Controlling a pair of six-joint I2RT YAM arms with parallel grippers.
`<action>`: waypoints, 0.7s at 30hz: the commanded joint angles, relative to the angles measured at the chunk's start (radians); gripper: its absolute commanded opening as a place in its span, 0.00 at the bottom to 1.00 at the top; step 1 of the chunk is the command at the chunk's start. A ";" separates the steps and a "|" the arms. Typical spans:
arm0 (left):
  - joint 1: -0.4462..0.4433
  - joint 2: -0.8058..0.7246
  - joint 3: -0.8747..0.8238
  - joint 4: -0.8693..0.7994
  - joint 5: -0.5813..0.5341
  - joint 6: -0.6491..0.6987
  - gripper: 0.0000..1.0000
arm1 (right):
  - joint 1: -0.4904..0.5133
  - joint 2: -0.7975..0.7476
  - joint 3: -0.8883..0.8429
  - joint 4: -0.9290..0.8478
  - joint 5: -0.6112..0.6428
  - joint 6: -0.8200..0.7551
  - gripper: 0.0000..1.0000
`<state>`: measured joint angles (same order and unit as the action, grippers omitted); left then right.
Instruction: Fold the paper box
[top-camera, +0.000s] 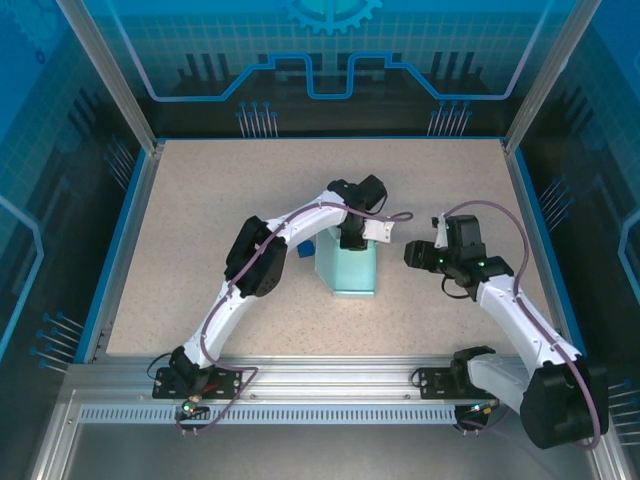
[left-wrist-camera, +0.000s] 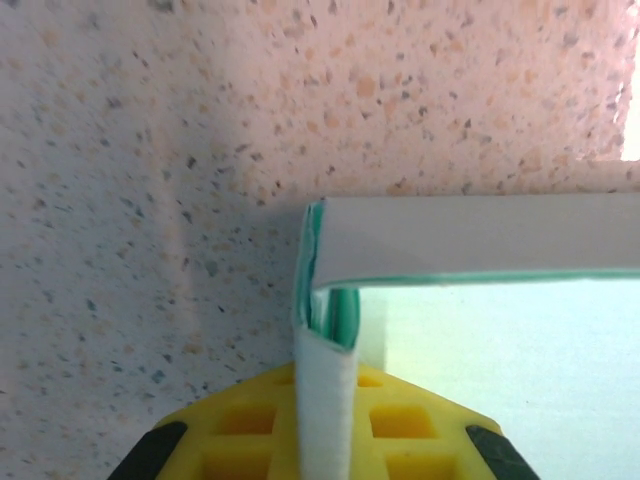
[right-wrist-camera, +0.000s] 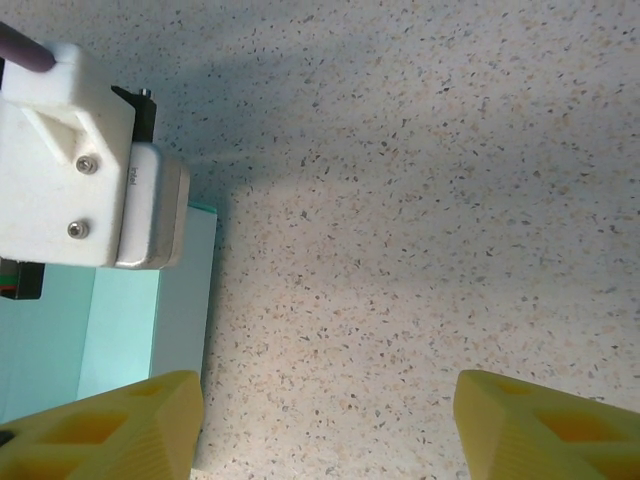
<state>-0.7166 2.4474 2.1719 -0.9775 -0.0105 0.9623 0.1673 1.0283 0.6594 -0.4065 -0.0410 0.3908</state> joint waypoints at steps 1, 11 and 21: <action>-0.003 0.036 0.048 0.019 0.035 0.053 0.17 | -0.015 -0.032 -0.018 -0.038 0.023 0.010 0.68; -0.007 0.007 0.055 0.042 0.038 0.016 0.44 | -0.013 -0.045 -0.019 -0.061 0.015 0.012 0.68; -0.005 -0.099 0.028 0.072 0.134 -0.080 0.60 | 0.025 0.008 -0.042 -0.045 -0.053 0.013 0.68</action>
<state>-0.7174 2.4420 2.1979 -0.9325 0.0536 0.9291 0.1715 1.0142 0.6270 -0.4427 -0.0544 0.3931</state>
